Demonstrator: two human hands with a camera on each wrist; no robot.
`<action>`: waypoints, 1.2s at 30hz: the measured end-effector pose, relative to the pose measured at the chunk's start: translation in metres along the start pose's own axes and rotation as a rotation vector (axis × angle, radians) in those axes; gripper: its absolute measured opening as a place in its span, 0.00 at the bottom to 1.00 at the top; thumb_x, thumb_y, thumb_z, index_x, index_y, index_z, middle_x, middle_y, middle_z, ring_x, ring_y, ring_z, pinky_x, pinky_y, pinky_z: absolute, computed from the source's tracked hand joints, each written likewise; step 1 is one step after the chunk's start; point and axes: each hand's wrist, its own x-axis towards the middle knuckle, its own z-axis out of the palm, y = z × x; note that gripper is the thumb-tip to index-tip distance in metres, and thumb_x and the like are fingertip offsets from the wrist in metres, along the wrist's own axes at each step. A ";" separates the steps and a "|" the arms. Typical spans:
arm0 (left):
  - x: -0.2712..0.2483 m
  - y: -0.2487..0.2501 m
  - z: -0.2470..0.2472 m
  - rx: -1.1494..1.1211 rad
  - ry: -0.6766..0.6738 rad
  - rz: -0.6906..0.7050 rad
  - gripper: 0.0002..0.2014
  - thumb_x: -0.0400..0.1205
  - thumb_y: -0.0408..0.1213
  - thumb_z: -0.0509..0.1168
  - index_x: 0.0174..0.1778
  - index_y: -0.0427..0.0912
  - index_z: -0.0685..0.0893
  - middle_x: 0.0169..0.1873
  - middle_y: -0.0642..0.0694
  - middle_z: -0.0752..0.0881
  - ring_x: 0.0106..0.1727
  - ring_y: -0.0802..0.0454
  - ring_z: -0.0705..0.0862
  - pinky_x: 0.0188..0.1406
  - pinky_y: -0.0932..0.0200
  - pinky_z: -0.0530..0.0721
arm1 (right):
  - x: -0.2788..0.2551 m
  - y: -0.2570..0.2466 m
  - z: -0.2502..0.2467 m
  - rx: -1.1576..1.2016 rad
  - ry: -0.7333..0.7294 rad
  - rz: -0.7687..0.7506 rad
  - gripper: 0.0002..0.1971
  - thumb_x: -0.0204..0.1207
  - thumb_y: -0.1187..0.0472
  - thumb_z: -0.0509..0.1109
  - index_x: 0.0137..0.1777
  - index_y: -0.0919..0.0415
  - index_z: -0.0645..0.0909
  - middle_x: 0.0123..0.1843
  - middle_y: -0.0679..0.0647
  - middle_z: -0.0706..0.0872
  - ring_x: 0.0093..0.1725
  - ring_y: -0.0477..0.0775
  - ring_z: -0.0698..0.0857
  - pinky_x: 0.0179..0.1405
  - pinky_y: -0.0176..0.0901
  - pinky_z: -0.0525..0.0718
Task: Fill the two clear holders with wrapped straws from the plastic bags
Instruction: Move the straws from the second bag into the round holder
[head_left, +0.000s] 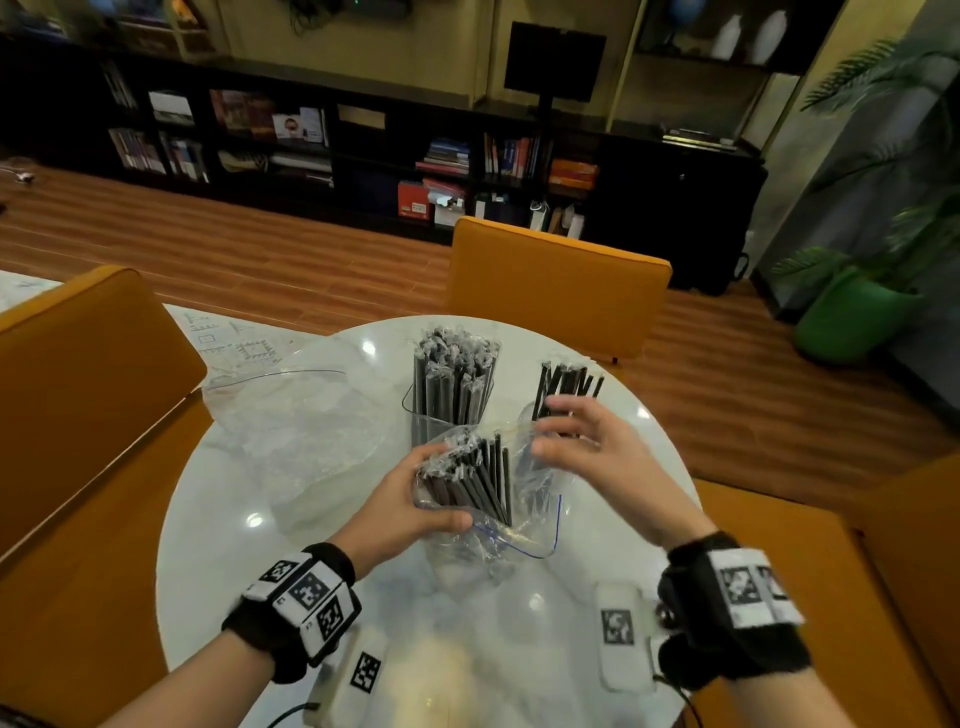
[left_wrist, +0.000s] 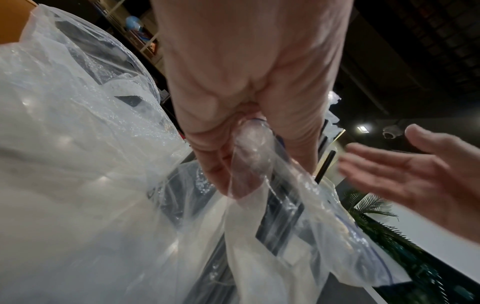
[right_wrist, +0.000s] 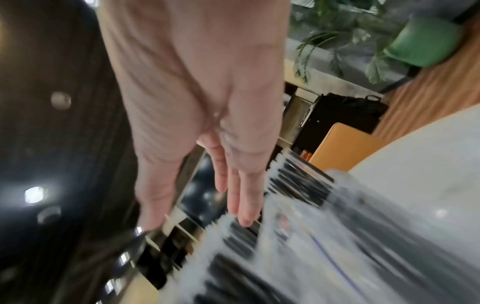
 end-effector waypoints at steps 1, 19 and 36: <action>0.000 0.000 0.000 -0.002 -0.023 0.001 0.41 0.65 0.34 0.83 0.70 0.61 0.72 0.72 0.51 0.75 0.67 0.41 0.81 0.60 0.56 0.85 | -0.002 0.012 0.018 -0.040 -0.056 0.035 0.40 0.66 0.51 0.81 0.78 0.49 0.68 0.68 0.46 0.81 0.64 0.46 0.84 0.64 0.40 0.82; -0.013 0.006 -0.011 0.072 -0.065 0.027 0.42 0.67 0.37 0.82 0.75 0.55 0.70 0.75 0.55 0.69 0.74 0.52 0.71 0.68 0.60 0.74 | 0.012 0.022 0.052 0.137 0.351 -0.164 0.11 0.83 0.65 0.63 0.46 0.74 0.80 0.38 0.61 0.88 0.41 0.53 0.87 0.54 0.51 0.85; -0.018 0.010 -0.014 0.118 -0.047 -0.032 0.43 0.68 0.36 0.81 0.77 0.53 0.68 0.81 0.47 0.64 0.78 0.47 0.68 0.74 0.48 0.71 | 0.024 -0.114 -0.051 0.342 0.475 -0.465 0.03 0.86 0.61 0.62 0.53 0.59 0.76 0.43 0.56 0.88 0.47 0.60 0.90 0.52 0.54 0.90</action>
